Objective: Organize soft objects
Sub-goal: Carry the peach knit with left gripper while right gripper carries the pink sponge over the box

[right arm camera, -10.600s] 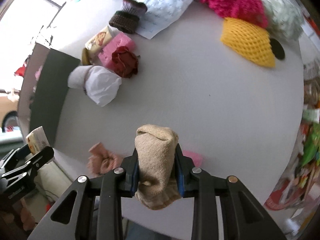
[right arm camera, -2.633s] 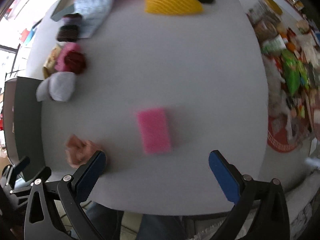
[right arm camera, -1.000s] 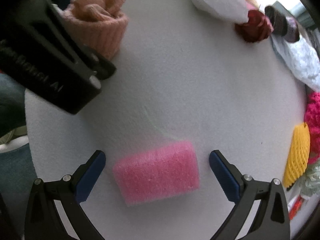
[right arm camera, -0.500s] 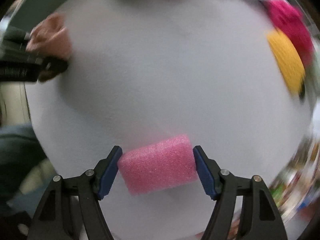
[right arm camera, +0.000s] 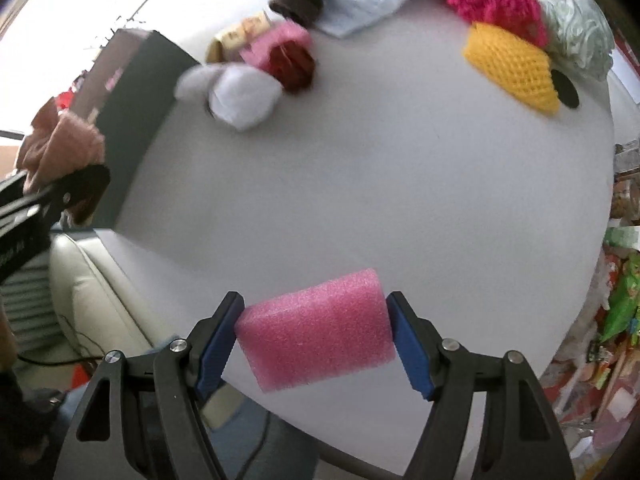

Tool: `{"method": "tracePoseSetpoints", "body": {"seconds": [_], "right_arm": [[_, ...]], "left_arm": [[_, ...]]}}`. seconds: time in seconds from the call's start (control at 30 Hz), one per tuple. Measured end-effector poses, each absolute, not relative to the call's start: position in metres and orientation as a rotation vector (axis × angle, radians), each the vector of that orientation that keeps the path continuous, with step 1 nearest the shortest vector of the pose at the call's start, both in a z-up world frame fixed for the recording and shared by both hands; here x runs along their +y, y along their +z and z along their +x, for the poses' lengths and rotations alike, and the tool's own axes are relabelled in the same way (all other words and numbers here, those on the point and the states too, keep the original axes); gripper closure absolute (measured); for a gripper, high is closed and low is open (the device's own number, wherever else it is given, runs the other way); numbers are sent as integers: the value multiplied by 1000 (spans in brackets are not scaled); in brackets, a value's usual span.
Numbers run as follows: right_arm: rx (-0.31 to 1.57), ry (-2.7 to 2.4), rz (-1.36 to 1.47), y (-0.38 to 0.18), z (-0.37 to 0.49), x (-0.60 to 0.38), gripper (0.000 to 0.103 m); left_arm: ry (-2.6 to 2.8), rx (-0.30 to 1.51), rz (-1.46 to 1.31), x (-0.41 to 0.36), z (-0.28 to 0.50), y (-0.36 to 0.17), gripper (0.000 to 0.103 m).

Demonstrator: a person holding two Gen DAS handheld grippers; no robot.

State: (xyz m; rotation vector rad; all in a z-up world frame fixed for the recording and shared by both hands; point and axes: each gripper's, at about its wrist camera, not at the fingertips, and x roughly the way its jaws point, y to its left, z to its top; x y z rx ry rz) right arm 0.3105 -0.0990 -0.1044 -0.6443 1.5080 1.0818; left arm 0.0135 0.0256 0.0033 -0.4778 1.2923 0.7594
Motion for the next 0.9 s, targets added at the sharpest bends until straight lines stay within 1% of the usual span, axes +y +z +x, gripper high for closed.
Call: {"method": "tracePoseSetpoints", "body": {"seconds": [0.17,0.33,0.53,0.73,0.9], "right_arm": [[1486,1075,-595,-98,312,-93,27],[1446,1055,-564,-73,300,-78,27],[1442,996,-506,-83,281,-73,27],[1457,896,-411,-77,253,-54,27],[1439,864,-393,-63,230,-26,27]], "left_arm": [[839,1216,-511,53,-10,5,56],[834,1231,-553,69,-28,-11,56],[742,1235,-528,93,-42,-17,56],[643,1200,-453,127,-52,-7,56],[625,1147,-462,153,-70,2,56]]}}
